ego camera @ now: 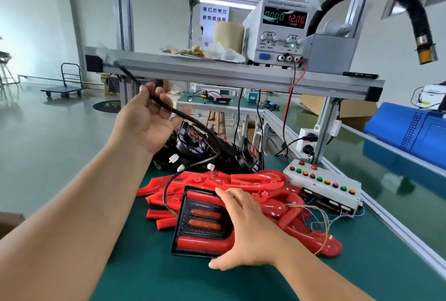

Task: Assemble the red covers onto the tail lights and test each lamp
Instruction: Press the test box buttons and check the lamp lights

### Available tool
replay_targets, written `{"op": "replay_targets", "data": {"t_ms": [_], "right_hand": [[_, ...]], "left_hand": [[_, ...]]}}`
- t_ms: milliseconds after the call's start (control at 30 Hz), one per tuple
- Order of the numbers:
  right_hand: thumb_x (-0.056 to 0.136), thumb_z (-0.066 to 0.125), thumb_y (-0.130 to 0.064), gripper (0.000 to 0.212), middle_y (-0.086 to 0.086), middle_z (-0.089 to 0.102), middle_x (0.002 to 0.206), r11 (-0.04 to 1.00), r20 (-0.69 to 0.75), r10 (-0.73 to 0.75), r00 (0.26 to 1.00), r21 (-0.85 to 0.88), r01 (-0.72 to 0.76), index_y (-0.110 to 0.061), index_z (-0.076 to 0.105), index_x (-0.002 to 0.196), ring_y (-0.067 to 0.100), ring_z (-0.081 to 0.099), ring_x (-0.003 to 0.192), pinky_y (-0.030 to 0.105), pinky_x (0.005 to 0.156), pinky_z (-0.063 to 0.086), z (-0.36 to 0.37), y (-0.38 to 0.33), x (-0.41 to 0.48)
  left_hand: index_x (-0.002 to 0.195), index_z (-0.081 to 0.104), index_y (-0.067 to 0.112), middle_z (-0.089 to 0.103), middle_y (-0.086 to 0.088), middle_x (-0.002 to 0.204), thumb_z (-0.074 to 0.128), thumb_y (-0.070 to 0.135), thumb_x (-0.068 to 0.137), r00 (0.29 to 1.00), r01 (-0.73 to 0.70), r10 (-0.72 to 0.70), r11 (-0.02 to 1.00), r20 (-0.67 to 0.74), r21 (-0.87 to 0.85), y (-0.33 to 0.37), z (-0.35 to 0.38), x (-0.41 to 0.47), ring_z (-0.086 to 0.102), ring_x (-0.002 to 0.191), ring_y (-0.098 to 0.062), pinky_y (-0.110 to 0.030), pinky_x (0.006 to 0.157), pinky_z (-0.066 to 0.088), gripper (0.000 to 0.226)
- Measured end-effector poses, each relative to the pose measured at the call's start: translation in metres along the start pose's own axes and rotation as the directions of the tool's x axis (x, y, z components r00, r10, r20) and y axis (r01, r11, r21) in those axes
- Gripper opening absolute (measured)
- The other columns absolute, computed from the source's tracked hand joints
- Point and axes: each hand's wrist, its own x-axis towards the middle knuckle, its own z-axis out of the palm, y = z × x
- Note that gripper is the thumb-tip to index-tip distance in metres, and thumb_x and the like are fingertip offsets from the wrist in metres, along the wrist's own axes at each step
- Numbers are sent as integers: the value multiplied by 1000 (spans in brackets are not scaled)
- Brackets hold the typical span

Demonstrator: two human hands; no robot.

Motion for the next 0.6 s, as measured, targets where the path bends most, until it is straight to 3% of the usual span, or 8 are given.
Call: {"op": "replay_targets", "data": {"t_ms": [100,200,267,333,433,533,600], "right_hand": [[52,77,-68,131,-35,-9,142,987,-119,-44,992,145,61,-50,-14,145,-4,-4,142,25,119,15,-1,-1,-1],[51,79,-67,128,-34,-7,142,960,-271,-53,961,251,124,-57,-10,142,-15,0,138,3,110,8,-6,-5,0],[48,78,-69,130,-31,-1,142,947,-355,-9,935,298,122,-53,-8,144,-17,3,136,-4,104,6,-11,-9,4],[46,78,-71,132,-29,7,140,934,-418,34,908,337,120,-44,1,150,-11,10,139,3,110,11,-16,-14,9],[45,76,-70,127,-20,18,137,901,-468,94,879,415,125,-36,14,151,-1,26,136,17,115,25,-25,-23,15],[46,72,-69,97,-13,32,125,864,-525,157,837,484,141,-56,29,132,-5,36,123,10,103,32,-33,-31,21],[46,69,-71,85,-12,36,119,841,-552,240,799,529,113,-53,39,124,-4,37,118,16,101,36,-36,-34,27]], "left_hand": [[87,55,15,63,2,63,42,27,102,993,0,-7,998,-120,-60,-4,-16,6,62,53,-6,-41,60,58,24],[96,54,11,66,-1,65,42,23,103,974,22,-35,998,-222,-58,-17,-35,9,66,53,-8,-34,69,60,18],[97,53,17,67,0,65,42,20,103,961,52,-55,999,-273,-16,-30,-49,8,68,55,-9,-30,61,59,13],[88,48,23,68,1,65,40,12,103,952,58,-39,997,-303,54,-45,-60,5,70,58,-11,-30,60,57,20],[83,43,19,68,-2,65,42,-1,98,954,11,22,994,-300,108,-65,-69,-9,67,56,-13,-31,58,57,25],[70,49,22,68,-1,75,45,-4,94,955,-1,73,970,-288,244,-79,-73,-28,67,56,-11,-28,51,50,36],[73,60,20,70,-1,80,45,-2,93,958,37,37,967,-284,251,-87,-74,-41,69,64,-13,-32,57,50,33]]}}
